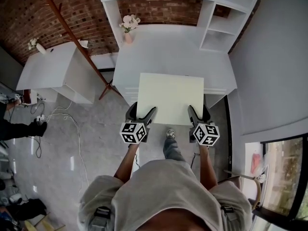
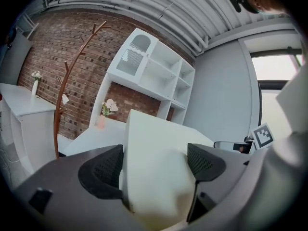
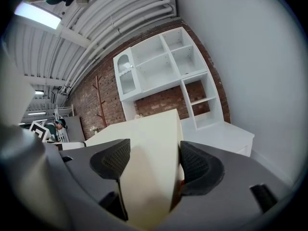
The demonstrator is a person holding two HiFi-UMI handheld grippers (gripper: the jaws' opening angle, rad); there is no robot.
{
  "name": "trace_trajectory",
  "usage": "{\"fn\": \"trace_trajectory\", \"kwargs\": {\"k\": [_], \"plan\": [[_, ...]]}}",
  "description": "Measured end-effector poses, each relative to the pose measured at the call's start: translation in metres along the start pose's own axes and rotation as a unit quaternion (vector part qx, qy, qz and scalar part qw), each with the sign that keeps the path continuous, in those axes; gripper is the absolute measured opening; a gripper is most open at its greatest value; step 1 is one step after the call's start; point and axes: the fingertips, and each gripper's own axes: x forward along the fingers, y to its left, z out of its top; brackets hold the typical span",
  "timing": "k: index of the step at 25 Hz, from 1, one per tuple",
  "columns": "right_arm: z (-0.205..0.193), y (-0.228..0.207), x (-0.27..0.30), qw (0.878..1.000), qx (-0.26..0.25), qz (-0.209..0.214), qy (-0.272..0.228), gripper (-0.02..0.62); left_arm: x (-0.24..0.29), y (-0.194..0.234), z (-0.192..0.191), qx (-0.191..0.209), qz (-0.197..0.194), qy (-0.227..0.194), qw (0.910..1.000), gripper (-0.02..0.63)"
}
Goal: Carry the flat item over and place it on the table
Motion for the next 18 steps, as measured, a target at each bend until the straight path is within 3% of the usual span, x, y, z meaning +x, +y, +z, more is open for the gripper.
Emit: {"fn": "trace_trajectory", "kwargs": {"k": [18], "plan": [[0.093,-0.079,0.17,1.0,-0.013,0.025,-0.001,0.341,0.177,0.035,0.075,-0.007,0.025,-0.012,0.9996,0.428]]}}
